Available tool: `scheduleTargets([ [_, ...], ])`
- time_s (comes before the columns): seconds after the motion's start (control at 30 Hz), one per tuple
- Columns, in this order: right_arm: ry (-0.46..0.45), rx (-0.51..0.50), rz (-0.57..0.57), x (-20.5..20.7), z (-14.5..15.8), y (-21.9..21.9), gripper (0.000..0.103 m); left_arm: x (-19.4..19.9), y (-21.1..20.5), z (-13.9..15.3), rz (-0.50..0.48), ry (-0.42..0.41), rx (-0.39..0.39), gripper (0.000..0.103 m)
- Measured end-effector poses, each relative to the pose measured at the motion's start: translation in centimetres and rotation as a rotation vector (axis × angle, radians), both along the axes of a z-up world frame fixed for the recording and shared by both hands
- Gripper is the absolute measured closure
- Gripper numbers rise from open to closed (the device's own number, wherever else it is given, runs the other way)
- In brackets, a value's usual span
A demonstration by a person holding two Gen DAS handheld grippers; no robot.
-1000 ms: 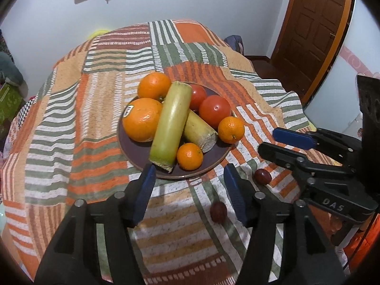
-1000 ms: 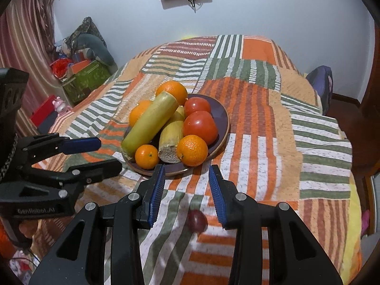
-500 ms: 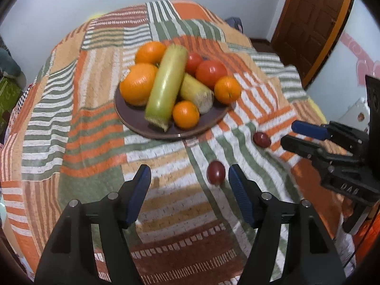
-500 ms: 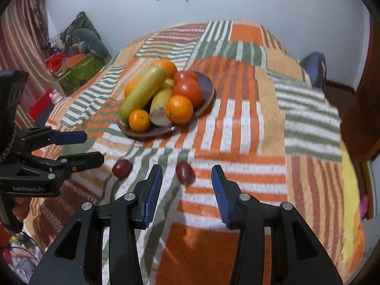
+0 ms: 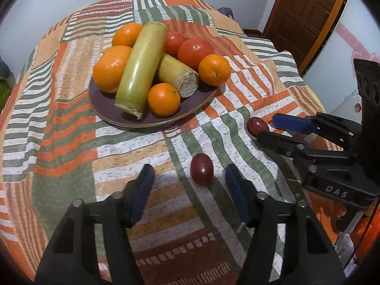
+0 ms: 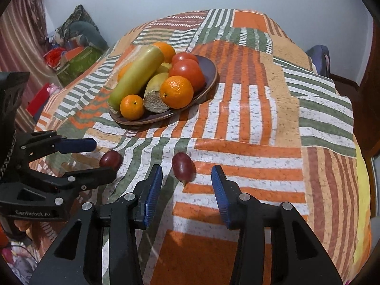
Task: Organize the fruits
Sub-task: 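Grasp a dark red plum with the left tool while the right tool grasps another plum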
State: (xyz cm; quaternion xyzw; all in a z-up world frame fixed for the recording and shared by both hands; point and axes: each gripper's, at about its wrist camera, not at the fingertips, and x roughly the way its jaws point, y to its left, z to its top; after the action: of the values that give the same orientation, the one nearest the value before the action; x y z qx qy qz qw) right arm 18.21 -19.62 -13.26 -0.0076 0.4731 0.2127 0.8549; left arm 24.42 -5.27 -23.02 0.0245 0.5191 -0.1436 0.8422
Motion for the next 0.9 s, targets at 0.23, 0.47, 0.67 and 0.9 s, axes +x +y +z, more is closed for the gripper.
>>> scheduleTargets([
  [0.23,-0.032,-0.043,0.013,0.1,-0.6,0.8,0.073,0.4,0.1,-0.6,-0.004,-0.005,0.002,0.059],
  [0.47,-0.033,-0.028,0.021,0.2,-0.6,0.9,0.085,-0.1,0.2,-0.1,-0.012,-0.037,-0.002,0.070],
  [0.67,-0.033,-0.015,0.022,-0.1,-0.4,1.1,0.085,-0.5,0.1,0.2,-0.032,-0.037,-0.022,0.085],
  [0.9,-0.065,-0.009,0.024,-0.1,0.9,1.3,0.085,-0.4,0.7,1.3,-0.005,-0.061,-0.031,0.085],
])
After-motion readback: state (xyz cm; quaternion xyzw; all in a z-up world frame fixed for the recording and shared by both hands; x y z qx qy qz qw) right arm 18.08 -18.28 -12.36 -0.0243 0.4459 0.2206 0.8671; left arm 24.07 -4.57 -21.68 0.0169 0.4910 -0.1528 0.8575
